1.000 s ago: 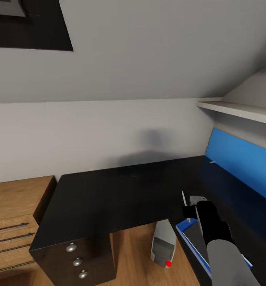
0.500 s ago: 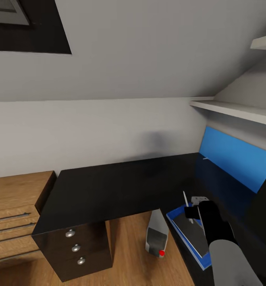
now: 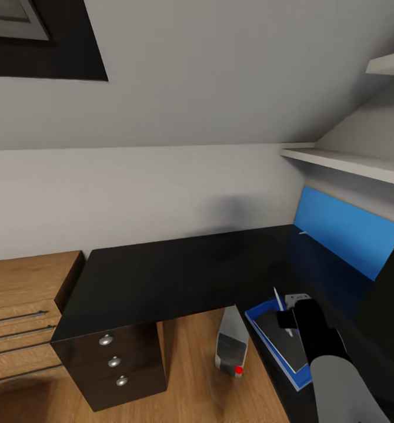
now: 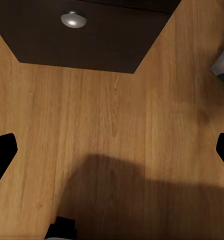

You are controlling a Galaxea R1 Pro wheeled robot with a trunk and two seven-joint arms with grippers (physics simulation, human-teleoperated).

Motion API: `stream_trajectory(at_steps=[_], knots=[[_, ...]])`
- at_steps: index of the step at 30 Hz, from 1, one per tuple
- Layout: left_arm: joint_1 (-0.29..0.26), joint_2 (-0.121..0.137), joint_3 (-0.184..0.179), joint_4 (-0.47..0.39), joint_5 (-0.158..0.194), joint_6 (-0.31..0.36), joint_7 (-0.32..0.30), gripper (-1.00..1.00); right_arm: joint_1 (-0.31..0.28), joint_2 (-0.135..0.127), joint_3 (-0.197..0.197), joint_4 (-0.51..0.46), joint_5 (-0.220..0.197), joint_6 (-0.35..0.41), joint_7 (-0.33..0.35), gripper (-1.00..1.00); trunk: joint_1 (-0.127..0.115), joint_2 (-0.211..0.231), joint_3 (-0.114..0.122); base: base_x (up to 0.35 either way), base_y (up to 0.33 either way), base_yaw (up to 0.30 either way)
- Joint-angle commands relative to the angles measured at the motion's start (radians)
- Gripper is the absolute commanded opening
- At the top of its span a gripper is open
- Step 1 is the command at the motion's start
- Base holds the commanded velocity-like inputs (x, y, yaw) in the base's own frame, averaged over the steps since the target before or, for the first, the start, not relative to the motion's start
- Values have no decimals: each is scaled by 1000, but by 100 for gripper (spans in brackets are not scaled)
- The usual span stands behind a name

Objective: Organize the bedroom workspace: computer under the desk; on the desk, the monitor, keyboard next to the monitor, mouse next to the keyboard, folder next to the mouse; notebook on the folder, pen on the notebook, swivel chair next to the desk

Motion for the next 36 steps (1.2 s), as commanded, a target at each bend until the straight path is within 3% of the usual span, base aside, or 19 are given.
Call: stream_trajectory(at_steps=[1,36], knots=[[-1,0,9,0,-9,-3,-3,100,-1,1,-4,6,17,1,8,-100,0,-1,-1,-17,0,0],[-1,0,9,0,-9,-3,-4,100,-1,-1,-3,77,34,-5,7,-100,0,-1,-1,-57,-8,0]])
